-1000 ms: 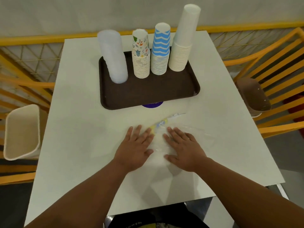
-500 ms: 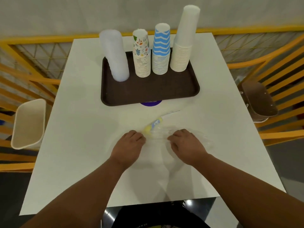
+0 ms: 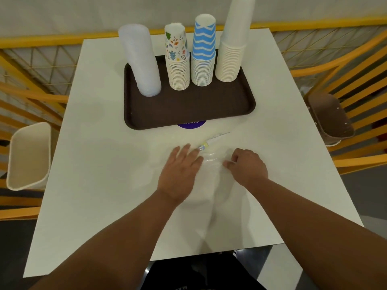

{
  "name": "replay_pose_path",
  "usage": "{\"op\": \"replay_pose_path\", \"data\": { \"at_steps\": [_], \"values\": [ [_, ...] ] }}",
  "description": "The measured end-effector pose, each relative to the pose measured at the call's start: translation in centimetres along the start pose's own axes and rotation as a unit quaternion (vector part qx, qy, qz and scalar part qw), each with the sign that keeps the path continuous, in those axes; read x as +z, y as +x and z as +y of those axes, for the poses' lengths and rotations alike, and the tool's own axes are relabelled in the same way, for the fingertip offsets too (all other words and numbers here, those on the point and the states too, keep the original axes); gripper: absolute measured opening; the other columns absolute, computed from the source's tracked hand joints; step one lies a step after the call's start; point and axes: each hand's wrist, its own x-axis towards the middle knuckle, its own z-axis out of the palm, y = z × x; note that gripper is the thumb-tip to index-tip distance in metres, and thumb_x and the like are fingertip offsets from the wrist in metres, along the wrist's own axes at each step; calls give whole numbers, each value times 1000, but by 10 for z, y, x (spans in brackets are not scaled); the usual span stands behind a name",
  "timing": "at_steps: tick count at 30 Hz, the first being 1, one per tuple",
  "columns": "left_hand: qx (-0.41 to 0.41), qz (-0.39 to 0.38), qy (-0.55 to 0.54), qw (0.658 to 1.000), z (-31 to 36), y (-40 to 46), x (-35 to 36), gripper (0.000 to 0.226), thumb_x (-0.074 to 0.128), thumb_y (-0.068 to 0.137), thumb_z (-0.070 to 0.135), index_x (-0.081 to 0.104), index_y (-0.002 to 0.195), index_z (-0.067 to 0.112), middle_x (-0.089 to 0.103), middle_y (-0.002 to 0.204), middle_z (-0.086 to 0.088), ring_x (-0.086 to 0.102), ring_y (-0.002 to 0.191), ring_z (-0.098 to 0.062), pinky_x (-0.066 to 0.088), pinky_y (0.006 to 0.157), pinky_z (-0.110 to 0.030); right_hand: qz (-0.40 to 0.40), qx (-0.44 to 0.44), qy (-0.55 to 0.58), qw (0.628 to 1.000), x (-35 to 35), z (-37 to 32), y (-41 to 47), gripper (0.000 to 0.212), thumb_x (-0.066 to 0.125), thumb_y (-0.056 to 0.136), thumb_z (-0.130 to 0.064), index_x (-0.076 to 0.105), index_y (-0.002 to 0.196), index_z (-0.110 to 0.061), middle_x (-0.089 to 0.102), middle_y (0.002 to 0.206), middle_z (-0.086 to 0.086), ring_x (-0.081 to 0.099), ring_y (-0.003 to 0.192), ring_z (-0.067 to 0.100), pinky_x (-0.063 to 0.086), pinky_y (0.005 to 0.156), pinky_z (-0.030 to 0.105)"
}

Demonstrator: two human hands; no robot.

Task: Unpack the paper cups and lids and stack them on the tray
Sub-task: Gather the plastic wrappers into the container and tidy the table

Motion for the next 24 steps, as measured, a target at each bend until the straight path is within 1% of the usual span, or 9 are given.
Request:
{"op": "replay_pose_path", "data": {
  "at_steps": [2,4,7,11,13,15,18,21,24],
  "values": [
    [-8,-118,-18,993,8,-3,7,50,24,104,31,27,153,23,16,162,-4,12,150,-30,11,121,-49,-11,-28,3,1000,-1,4,0,19,59,92,-42,56,90,-23,56,93,-1,56,88,22,49,80,36],
    [-40,-185,-35,981,6,-6,14,53,7,104,41,1,156,30,-10,163,4,-12,150,-23,-6,121,-45,-40,-64,20,997,-8,14,2,11,56,94,-32,62,96,-23,57,93,-2,57,92,22,48,79,33],
    [-33,-183,-43,982,4,-6,14,67,-13,91,49,-2,155,32,-10,163,7,-16,149,-20,-10,121,-42,-39,-31,8,999,-31,37,13,20,48,95,-21,65,106,-26,64,101,-2,59,101,25,47,88,35],
    [-39,-192,-32,980,5,-4,11,55,0,101,45,-4,155,32,-13,163,7,-16,149,-20,-12,120,-42,94,110,-21,989,-48,49,15,40,48,87,-8,57,123,-23,57,123,7,48,116,31,34,98,43],
    [-37,-196,-31,979,5,-3,13,54,2,102,44,-4,155,33,-13,163,7,-16,149,-21,-12,120,-42,218,37,18,975,-42,34,5,40,51,80,-7,60,119,-16,57,123,10,46,114,33,33,94,43],
    [-35,-193,-37,980,4,-3,15,65,-11,92,49,-3,155,34,-12,163,8,-16,149,-20,-12,119,-42,271,-153,47,949,-25,12,-7,35,52,78,-14,63,112,-12,61,117,9,50,108,31,36,91,40],
    [-30,-181,-65,981,2,-4,16,77,-20,81,52,-2,154,36,-12,161,12,-15,150,-19,-12,119,-41,102,-348,10,932,14,-6,-23,38,53,84,-21,66,119,-14,65,120,6,56,108,27,46,97,39],
    [1,-170,-58,984,-9,-10,16,68,-11,89,50,-4,154,32,-19,155,14,-17,148,-14,-13,119,-33,35,-327,9,944,32,4,-25,41,57,83,-10,67,122,-11,64,127,7,57,112,29,48,100,42],
    [-1,-134,-55,989,-37,-30,18,62,4,96,47,6,154,22,-1,159,10,2,151,-20,-5,121,-30,17,-308,11,951,29,6,-24,41,56,86,-8,66,126,-12,59,135,2,53,119,26,39,106,30]
  ]
}}
